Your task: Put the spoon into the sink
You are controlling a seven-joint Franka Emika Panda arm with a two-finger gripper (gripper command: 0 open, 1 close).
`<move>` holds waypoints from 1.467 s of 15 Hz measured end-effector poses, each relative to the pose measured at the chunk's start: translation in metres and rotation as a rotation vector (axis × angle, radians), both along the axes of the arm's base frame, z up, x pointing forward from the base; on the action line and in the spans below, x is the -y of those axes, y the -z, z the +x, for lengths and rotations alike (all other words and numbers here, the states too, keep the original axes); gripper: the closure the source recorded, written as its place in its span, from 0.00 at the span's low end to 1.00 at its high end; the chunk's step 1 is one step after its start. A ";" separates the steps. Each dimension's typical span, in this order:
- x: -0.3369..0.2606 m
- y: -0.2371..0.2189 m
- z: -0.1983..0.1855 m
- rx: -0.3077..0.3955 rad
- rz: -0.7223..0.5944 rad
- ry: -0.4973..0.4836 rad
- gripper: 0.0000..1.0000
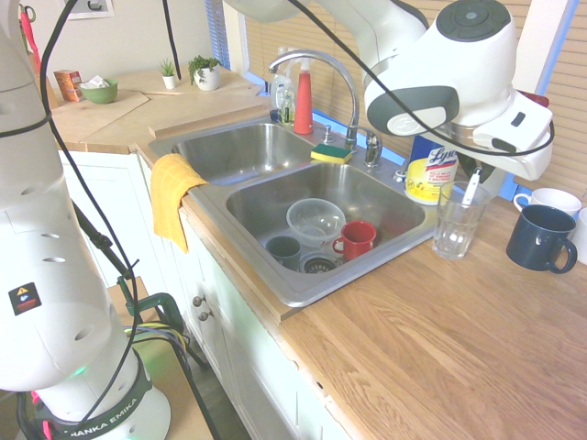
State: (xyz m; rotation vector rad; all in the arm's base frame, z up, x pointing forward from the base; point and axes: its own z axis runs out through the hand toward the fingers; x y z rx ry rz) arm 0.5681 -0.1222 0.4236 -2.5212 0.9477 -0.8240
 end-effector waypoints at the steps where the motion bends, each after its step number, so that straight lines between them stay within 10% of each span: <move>1: 0.000 0.000 0.000 0.000 0.001 0.000 1.00; 9: 0.023 -0.049 -0.012 0.051 0.035 0.017 1.00; 15: -0.017 -0.150 -0.090 0.193 0.031 -0.083 1.00; 22: -0.179 -0.028 -0.112 0.081 -0.167 -0.217 1.00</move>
